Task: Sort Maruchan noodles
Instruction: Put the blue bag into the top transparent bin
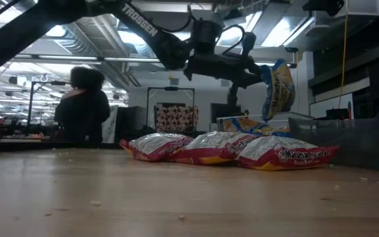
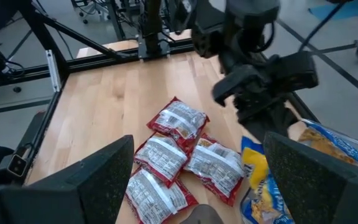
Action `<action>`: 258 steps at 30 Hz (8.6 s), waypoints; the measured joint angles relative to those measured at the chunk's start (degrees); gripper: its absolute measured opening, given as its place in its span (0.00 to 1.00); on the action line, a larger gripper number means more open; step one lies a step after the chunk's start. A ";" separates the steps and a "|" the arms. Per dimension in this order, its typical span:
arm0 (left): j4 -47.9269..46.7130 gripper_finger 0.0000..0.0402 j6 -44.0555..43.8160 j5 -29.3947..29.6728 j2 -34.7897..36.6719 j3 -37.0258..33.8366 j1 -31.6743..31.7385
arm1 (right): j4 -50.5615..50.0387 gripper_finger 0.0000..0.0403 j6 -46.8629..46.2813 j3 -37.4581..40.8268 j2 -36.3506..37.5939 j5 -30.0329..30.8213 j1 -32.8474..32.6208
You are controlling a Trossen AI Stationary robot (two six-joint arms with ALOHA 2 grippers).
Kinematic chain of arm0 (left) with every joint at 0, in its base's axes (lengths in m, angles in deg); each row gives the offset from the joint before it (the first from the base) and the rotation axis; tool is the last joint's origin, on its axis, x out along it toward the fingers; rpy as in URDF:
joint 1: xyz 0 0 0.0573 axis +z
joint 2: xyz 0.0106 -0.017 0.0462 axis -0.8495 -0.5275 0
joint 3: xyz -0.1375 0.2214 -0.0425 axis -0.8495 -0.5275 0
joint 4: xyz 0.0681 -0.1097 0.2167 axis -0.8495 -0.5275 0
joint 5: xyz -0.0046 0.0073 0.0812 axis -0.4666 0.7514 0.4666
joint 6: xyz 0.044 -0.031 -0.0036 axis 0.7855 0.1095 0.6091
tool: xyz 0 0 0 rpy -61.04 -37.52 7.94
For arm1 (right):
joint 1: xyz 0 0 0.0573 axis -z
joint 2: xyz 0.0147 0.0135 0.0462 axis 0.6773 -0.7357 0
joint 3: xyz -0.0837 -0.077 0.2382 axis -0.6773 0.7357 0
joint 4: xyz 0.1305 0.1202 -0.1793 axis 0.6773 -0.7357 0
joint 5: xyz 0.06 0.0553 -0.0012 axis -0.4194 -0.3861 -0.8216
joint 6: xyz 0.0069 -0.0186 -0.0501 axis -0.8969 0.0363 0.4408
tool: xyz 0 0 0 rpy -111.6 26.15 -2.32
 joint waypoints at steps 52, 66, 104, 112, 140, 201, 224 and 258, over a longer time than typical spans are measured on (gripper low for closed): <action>7.86 0.00 3.08 -45.62 4.44 0.04 4.76 | -4.90 0.85 12.43 2.99 -15.41 17.37 -6.39; -7.38 0.09 41.00 -46.09 11.26 -0.02 -8.32 | -4.35 0.85 8.03 8.61 -14.83 22.79 -12.78; -39.76 0.42 92.34 6.23 11.54 0.15 -9.78 | -4.74 0.85 8.09 8.61 -13.84 24.19 -12.74; -39.67 0.42 97.86 5.20 8.46 0.04 -9.20 | -3.78 0.85 8.16 8.59 -13.86 24.16 -12.74; -38.86 0.42 102.61 7.16 3.76 0.02 -8.85 | -2.40 0.85 8.18 8.57 -13.88 23.66 -12.74; 0.64 0.00 73.87 31.07 5.35 0.04 -3.68 | -1.86 0.85 -2.57 8.57 -0.28 47.81 -12.72; 12.09 0.00 61.47 25.21 -3.79 0.04 -2.04 | -0.50 0.85 -4.06 8.57 -0.89 47.59 -12.72; -47.02 0.19 50.99 23.15 17.53 0.11 -8.22 | 8.34 0.85 -15.04 8.59 -22.73 63.20 -12.72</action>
